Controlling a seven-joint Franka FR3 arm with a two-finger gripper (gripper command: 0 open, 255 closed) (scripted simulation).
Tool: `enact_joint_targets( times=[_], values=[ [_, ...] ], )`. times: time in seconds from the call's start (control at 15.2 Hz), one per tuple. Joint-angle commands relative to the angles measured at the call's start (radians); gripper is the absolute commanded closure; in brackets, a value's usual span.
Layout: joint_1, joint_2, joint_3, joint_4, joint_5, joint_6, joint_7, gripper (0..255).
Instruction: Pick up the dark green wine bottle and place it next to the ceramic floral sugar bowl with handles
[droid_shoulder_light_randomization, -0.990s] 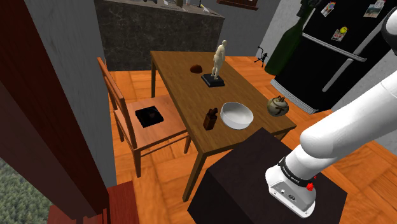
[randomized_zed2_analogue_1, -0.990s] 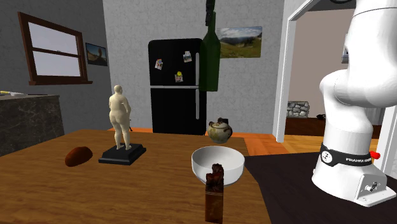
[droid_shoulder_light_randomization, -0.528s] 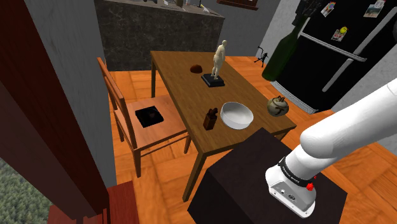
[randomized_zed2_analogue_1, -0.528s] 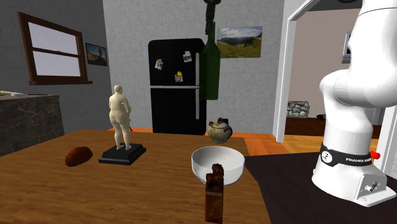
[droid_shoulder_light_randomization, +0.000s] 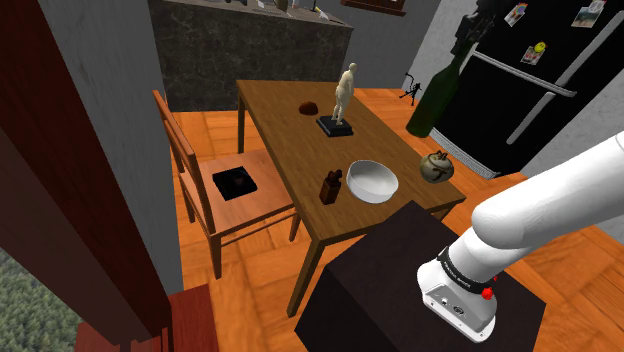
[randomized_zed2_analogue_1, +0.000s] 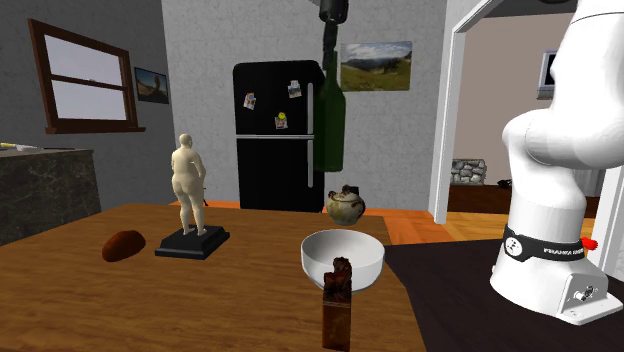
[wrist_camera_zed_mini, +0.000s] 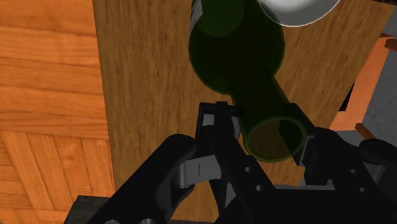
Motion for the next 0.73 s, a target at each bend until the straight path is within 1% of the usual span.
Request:
enact_joint_targets(
  times=[0.0,0.66],
  values=[
    [-0.002,-0.013,-0.001,-0.043,-0.004,0.031,-0.002,255],
    [-0.006,-0.047,0.000,-0.213,-0.013,0.168,-0.001,255]
  ],
)
